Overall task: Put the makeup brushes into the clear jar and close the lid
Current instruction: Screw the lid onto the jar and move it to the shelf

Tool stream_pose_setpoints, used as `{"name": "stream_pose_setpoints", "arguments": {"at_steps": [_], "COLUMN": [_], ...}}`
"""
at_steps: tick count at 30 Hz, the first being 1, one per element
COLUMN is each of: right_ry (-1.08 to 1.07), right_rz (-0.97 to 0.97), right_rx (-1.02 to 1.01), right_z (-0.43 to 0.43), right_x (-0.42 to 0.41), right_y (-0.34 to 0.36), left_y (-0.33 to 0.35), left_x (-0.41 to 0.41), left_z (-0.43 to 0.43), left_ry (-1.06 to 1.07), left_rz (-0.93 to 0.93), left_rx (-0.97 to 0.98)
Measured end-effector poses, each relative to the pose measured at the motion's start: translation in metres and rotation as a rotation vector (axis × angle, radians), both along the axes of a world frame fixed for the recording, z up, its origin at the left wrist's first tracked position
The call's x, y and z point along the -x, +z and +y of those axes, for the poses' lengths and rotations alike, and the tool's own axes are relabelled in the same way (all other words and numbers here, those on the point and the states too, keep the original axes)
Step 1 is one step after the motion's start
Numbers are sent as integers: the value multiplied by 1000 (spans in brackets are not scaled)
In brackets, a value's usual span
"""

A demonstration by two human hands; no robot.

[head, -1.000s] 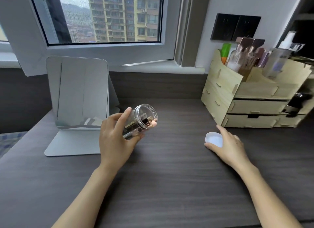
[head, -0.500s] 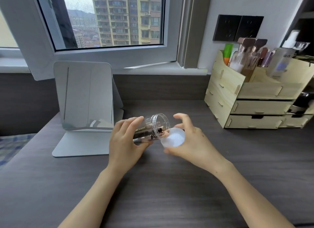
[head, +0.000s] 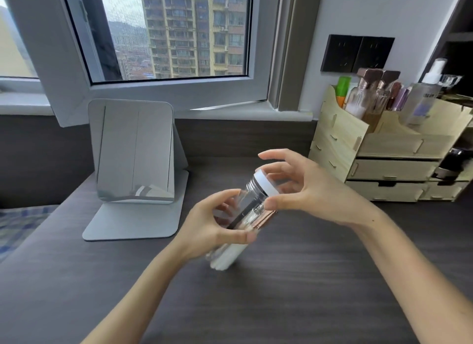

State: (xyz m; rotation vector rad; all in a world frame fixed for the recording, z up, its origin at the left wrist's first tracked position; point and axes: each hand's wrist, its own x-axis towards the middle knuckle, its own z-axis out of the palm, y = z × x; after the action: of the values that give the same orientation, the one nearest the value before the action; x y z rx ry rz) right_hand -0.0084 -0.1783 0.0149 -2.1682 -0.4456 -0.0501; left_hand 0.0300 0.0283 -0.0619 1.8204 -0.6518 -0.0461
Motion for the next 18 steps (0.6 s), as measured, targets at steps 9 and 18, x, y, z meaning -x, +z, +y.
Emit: {"name": "stream_pose_setpoints", "arguments": {"at_steps": [9,18], "right_ry": [158,-31], "right_rz": [-22,-28], "right_rx": [92,399], "right_z": [8,18], "right_x": [5,-2], "right_y": [29,29], "left_y": [4,17], "left_x": [8,12], "left_z": [1,4], "left_ry": [-194,22], "left_rz": [204,22], "left_rx": [165,-42]}}
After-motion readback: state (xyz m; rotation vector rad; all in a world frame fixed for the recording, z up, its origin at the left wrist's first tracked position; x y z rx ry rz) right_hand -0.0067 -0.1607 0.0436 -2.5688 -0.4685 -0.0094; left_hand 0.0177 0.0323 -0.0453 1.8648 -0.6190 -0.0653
